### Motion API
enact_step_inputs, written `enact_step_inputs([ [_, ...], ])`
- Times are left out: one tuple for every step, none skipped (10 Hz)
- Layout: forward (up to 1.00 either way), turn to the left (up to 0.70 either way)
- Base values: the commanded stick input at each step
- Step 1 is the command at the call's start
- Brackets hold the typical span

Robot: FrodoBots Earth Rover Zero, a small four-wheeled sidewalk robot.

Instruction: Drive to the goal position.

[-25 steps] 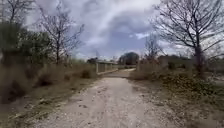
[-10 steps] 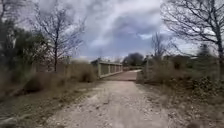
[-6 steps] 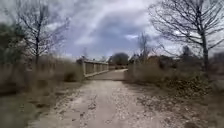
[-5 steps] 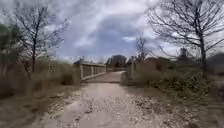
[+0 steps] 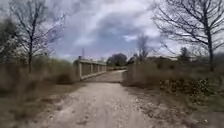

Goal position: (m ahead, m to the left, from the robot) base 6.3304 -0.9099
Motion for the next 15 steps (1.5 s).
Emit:
enact_step_inputs([
  [0.50, 0.36],
  [0.50, 0.47],
  [0.50, 0.44],
  [0.50, 0.00],
  [0.50, 0.00],
  [0.50, 0.00],
  [0.50, 0.00],
  [0.50, 0.00],
  [0.50, 0.00],
  [0.50, 0.00],
  [0.50, 0.00],
  [0.50, 0.00],
  [0.50, 0.00],
  [0.50, 0.00],
  [0.50, 0.00],
])
